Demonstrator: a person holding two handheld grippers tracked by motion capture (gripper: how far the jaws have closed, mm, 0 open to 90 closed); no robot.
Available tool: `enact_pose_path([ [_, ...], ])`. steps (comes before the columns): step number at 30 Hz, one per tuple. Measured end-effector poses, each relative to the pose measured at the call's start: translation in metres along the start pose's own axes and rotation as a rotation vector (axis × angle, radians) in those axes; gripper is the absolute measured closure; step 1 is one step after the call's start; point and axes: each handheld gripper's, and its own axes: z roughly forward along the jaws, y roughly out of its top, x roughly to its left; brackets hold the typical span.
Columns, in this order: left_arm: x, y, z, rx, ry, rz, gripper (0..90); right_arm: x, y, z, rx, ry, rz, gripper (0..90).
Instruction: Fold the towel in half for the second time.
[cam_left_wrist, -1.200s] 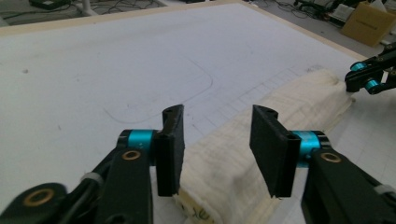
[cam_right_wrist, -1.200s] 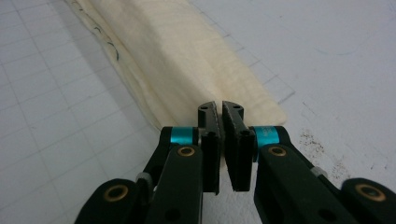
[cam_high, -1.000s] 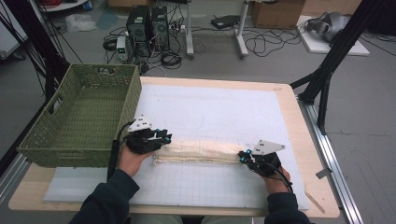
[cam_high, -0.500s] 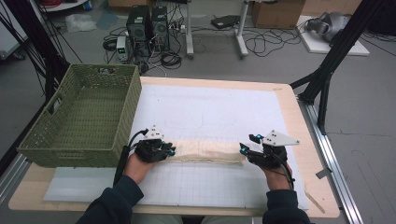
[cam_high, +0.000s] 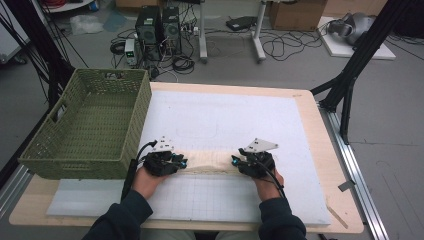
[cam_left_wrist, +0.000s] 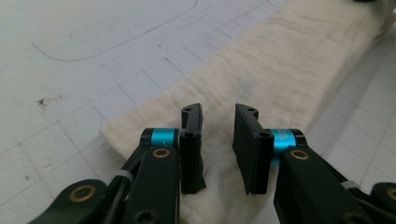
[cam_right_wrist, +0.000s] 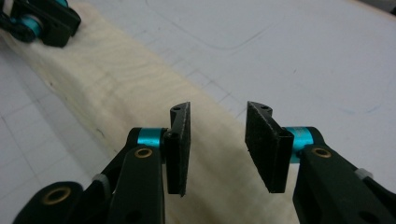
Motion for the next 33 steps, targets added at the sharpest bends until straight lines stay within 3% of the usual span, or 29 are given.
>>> enact_pose_path([
  [7, 0.002, -0.001, -0.001, -0.004, 0.000, -0.018, 71.4, -0.009, -0.020, -0.002, 0.069, -0.029, 0.015, 62.8],
  [13, 0.003, -0.002, -0.002, -0.002, 0.001, -0.026, 71.4, -0.017, -0.034, -0.014, 0.085, -0.047, 0.015, 64.2],
  [23, 0.004, -0.003, -0.002, -0.005, 0.006, -0.038, 72.1, -0.028, -0.047, -0.028, 0.077, -0.050, 0.033, 63.9],
  [33, 0.004, -0.004, -0.002, -0.005, 0.012, -0.035, 72.9, -0.032, -0.051, -0.028, 0.056, -0.026, 0.051, 63.1],
])
